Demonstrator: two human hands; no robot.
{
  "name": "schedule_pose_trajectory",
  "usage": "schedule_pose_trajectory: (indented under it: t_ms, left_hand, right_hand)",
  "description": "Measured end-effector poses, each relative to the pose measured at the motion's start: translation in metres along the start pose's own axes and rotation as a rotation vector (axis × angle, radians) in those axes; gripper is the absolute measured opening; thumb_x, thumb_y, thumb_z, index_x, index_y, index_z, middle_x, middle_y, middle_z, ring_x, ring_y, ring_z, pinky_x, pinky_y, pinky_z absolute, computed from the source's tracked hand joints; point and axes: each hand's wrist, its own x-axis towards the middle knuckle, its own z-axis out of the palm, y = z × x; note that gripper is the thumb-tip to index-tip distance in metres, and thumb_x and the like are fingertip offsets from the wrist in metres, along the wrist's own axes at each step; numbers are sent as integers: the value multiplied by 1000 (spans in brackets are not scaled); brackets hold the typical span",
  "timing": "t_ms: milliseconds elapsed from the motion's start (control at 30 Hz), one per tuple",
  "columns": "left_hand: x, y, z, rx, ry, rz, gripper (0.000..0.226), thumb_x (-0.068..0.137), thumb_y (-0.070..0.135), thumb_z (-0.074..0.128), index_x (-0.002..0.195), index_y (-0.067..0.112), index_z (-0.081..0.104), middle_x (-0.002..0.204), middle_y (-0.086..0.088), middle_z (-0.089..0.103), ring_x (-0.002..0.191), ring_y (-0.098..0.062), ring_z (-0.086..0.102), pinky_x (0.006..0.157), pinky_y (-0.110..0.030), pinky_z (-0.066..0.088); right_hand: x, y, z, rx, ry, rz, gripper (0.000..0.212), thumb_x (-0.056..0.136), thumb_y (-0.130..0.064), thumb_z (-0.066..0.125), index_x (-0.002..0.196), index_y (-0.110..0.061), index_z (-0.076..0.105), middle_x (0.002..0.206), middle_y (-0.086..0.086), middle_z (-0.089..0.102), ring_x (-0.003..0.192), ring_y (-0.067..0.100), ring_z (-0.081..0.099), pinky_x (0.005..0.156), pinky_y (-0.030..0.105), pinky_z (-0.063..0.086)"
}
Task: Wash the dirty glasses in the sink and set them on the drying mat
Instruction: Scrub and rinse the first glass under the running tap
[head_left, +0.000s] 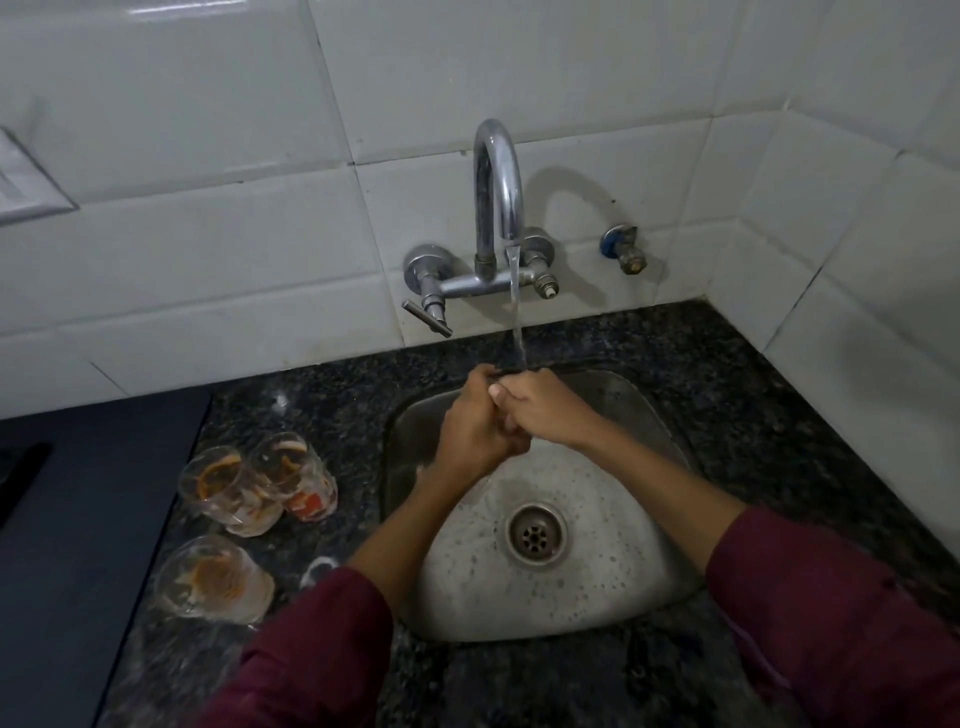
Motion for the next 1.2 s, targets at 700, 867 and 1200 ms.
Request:
schedule_pose_trajectory:
  t_ms: [700, 867, 1200]
  left_hand:
    - [1, -37, 33, -1044, -401, -938, 21, 93, 29, 57, 82, 12, 64, 66, -5, 65, 58, -16, 63, 58, -29, 55]
    - [-15, -51, 35, -1077, -400, -1169, 44, 87, 42, 59, 102, 1, 62, 95, -22, 64, 86, -31, 61, 91, -45, 49]
    - [-14, -39, 31, -1178, -2, -741, 49, 89, 42, 62, 119, 4, 57, 105, -17, 65, 83, -28, 67, 66, -41, 58]
  right_hand:
    - [-28, 53, 20, 779, 221, 496, 16, 91, -9, 50, 103, -15, 58, 97, 5, 63, 77, 11, 57, 63, 26, 48]
    - [-53, 69, 38, 874, 185, 593, 20, 89, -9, 55, 106, -17, 54, 104, 8, 61, 87, 17, 60, 66, 31, 52]
    - [-71, 33, 43, 920, -11, 441, 58, 88, -25, 63, 138, -22, 35, 118, 2, 57, 103, 18, 58, 76, 32, 49]
